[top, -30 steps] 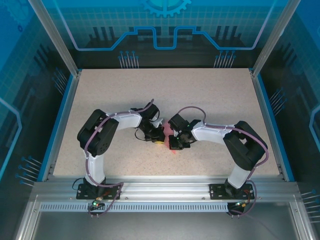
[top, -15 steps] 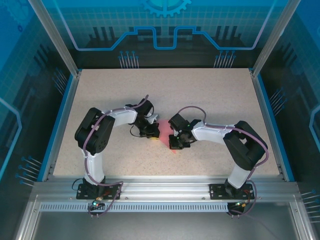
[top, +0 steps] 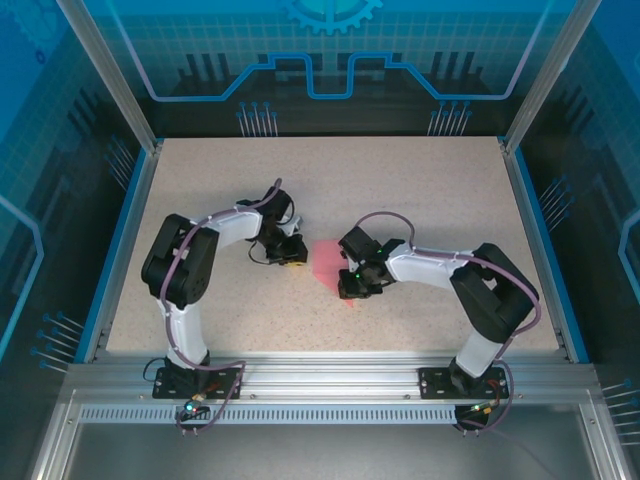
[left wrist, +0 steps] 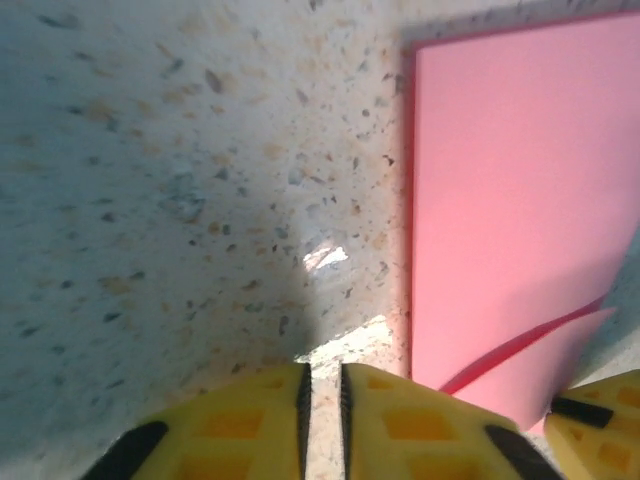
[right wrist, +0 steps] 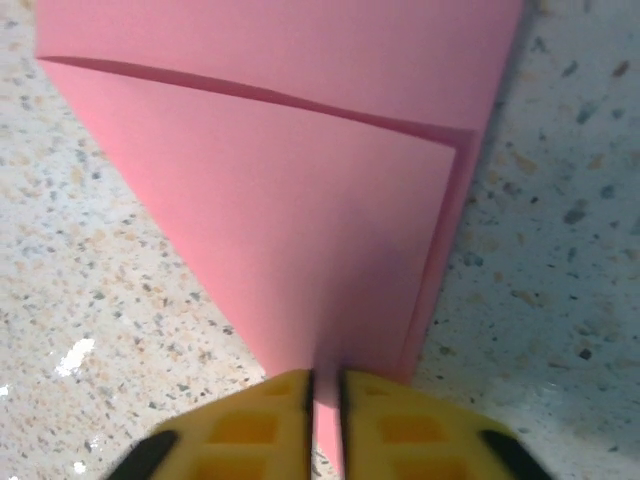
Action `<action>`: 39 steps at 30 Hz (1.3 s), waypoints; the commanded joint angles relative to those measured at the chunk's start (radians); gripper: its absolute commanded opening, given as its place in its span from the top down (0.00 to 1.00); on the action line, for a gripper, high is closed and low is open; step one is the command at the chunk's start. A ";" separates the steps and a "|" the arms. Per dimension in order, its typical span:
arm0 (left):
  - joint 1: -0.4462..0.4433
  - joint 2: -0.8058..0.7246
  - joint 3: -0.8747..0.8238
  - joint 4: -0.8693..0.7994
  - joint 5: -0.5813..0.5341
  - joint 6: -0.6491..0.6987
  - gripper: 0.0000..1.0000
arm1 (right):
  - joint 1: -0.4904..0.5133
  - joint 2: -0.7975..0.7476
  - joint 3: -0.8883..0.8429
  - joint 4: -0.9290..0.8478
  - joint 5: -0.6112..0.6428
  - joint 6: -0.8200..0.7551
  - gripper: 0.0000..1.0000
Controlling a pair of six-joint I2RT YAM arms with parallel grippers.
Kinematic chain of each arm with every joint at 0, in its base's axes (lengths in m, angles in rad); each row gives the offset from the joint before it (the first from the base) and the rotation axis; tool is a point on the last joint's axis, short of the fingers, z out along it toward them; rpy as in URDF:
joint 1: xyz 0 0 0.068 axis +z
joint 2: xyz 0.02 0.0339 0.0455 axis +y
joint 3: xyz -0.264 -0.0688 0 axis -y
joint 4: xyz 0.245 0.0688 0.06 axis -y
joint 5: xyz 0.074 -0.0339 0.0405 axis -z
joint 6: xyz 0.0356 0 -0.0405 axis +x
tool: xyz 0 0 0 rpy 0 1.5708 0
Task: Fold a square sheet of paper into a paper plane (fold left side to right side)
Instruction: Third fold the triangle at the center of the table, then fourth fold the wing at the center of the table.
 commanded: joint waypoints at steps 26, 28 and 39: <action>-0.022 -0.166 -0.274 0.288 0.186 -0.408 0.41 | -0.136 0.086 0.127 0.037 -0.082 -0.363 0.67; -0.029 -0.154 -0.266 0.288 0.186 -0.410 0.41 | -0.140 0.085 0.123 0.032 -0.078 -0.363 0.73; -0.069 -0.113 -0.209 0.281 0.195 -0.418 0.41 | -0.163 0.041 0.100 0.010 -0.061 -0.366 0.92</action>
